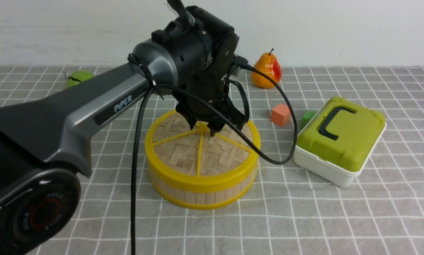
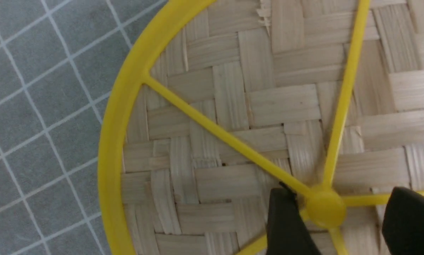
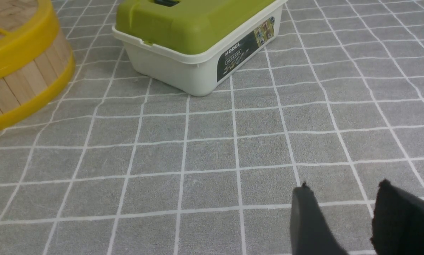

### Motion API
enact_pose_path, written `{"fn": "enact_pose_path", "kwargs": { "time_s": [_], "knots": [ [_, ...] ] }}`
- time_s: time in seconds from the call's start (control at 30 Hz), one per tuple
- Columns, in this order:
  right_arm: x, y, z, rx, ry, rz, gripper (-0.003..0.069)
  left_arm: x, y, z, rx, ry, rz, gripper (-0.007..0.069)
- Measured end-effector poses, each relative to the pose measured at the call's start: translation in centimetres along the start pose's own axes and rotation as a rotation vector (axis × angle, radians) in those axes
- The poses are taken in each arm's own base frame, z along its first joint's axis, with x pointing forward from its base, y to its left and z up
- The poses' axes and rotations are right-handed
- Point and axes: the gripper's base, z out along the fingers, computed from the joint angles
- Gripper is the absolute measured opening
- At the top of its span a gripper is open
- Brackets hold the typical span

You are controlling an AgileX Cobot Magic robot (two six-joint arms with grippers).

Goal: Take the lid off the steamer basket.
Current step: Use the left arm to lift the lid of the steamer

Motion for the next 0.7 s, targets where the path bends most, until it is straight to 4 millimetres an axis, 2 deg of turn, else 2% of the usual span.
{"fn": "enact_pose_path", "kwargs": {
  "time_s": [0.13, 0.17, 0.23, 0.4, 0.6, 0.67, 0.7],
  "knots": [
    [0.0, 0.0, 0.0, 0.0, 0.0, 0.0, 0.0241, 0.0, 0.0, 0.4, -0.01, 0.002, -0.018, 0.034],
    [0.0, 0.0, 0.0, 0.0, 0.0, 0.0, 0.0241, 0.0, -0.1, 0.6, -0.01, 0.003, -0.025, 0.03],
    [0.0, 0.0, 0.0, 0.0, 0.0, 0.0, 0.0241, 0.0, -0.1, 0.6, -0.007, 0.004, -0.028, 0.0275],
    [0.0, 0.0, 0.0, 0.0, 0.0, 0.0, 0.0241, -0.1, -0.1, 0.6, -0.009, 0.004, -0.028, 0.0111],
    [0.0, 0.0, 0.0, 0.0, 0.0, 0.0, 0.0241, -0.3, 0.0, 0.2, -0.012, 0.006, -0.036, 0.0111],
    [0.0, 0.0, 0.0, 0.0, 0.0, 0.0, 0.0241, -0.6, 0.1, -0.6, -0.002, 0.006, -0.05, 0.0111],
    [0.0, 0.0, 0.0, 0.0, 0.0, 0.0, 0.0241, -0.9, 0.4, -1.8, 0.003, -0.015, -0.061, 0.0111]
  ]
}}
